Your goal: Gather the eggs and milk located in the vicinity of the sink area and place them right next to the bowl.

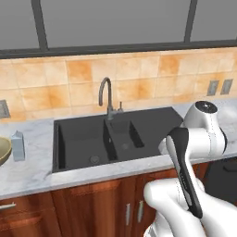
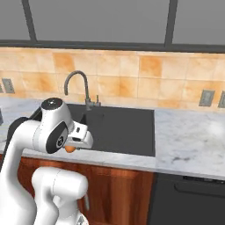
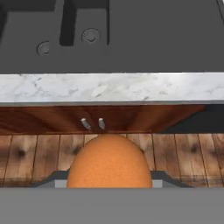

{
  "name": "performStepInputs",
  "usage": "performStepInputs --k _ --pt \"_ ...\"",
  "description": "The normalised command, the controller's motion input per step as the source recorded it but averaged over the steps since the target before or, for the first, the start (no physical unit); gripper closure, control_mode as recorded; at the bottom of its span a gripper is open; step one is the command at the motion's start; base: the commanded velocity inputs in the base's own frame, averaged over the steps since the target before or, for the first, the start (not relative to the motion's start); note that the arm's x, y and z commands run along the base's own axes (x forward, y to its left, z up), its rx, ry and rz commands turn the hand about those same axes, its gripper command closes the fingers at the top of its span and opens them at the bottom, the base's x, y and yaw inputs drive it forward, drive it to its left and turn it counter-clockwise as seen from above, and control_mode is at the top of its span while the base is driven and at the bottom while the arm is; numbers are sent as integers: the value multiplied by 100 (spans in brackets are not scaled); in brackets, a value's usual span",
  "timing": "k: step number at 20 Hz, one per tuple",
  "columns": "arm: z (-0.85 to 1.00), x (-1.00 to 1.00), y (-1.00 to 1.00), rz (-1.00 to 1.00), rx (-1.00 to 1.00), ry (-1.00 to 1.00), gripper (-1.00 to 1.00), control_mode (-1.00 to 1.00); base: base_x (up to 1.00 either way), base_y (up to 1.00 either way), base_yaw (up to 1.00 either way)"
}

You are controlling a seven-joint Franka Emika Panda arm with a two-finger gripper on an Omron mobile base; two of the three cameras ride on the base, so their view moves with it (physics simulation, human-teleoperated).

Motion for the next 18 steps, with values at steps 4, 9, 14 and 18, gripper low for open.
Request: performStepInputs --k 4,9,14,18 --pt "0 0 0 0 0 0 100 100 10 100 0" --pt "0 0 0 0 0 0 100 100 34 100 -1" --pt "0 0 0 0 0 0 100 100 44 100 -22" --pt "0 0 0 0 0 0 100 100 17 100 -19"
